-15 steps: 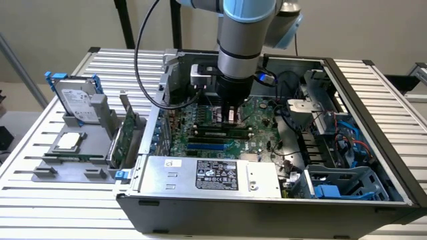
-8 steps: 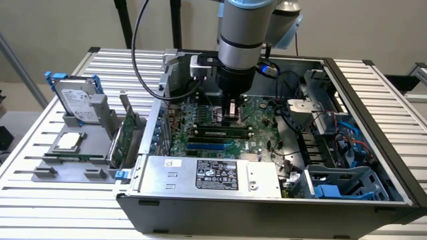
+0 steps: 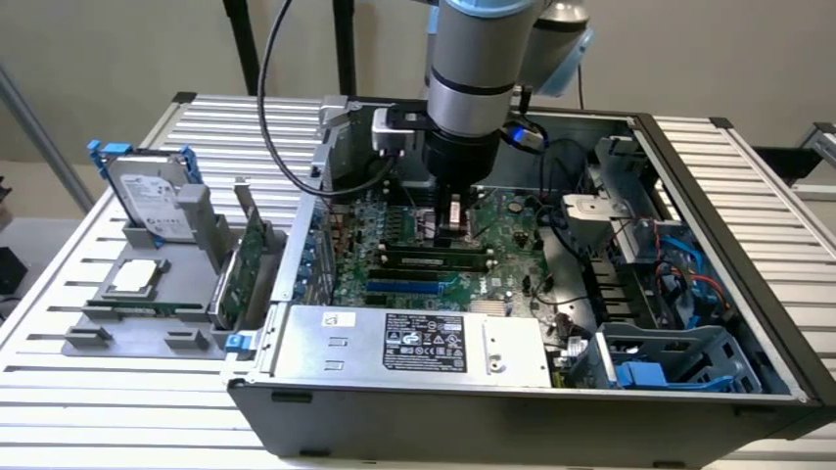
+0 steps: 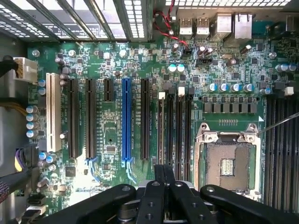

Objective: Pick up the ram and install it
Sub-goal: 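Press down the ram until it locks into place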

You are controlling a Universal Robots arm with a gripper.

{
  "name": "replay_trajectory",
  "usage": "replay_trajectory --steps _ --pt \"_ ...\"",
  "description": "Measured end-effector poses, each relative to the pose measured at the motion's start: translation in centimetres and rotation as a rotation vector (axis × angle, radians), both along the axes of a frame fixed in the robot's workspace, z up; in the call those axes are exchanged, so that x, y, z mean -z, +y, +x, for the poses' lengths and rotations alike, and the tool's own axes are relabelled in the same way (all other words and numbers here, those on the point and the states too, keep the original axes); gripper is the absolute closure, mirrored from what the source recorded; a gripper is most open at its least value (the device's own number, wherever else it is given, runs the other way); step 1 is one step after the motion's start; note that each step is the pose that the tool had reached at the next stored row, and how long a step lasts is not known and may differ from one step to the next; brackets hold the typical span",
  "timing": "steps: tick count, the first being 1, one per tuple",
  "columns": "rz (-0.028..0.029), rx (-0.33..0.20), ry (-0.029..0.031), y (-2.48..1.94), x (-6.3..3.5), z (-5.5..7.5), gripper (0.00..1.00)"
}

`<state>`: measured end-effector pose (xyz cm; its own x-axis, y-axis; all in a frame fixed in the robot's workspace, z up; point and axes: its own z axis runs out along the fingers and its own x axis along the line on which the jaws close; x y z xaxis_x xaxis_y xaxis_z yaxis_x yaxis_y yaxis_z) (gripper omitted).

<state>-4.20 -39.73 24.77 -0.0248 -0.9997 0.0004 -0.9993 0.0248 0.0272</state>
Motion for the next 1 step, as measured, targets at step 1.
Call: replay_trajectory --steps 1 --pt "0.0000 0.000 0.0000 0.00 0.00 0.00 1.00"
